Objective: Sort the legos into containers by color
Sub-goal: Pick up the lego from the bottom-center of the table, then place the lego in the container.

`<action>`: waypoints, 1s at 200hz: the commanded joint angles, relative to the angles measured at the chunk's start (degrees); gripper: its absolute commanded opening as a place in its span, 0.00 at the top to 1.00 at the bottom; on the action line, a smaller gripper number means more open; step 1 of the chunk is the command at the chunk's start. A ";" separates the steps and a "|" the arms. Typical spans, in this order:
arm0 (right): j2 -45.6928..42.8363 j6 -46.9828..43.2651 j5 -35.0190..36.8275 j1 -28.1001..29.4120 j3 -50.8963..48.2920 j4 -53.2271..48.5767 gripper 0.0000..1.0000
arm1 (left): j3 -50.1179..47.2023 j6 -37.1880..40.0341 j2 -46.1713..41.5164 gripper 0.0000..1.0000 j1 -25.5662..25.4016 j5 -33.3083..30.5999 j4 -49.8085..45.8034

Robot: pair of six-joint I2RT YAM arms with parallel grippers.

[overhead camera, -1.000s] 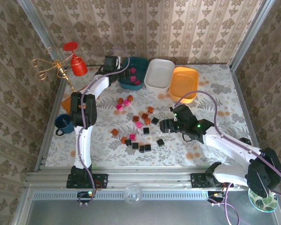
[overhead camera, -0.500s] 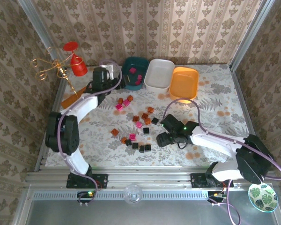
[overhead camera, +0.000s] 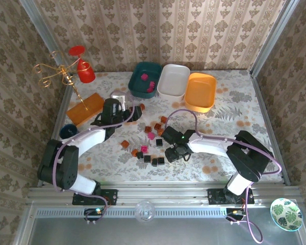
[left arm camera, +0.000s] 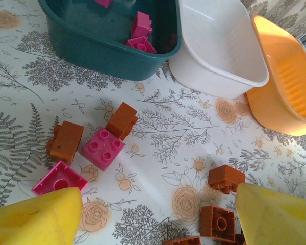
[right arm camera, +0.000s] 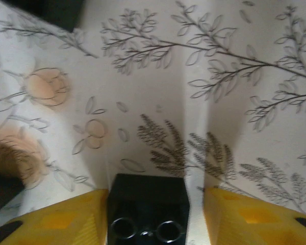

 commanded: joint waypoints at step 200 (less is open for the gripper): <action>22.19 8.71 -7.68 -30.90 36.19 25.62 0.69 | -12.52 -0.33 -21.90 0.18 -2.20 -5.33 -7.88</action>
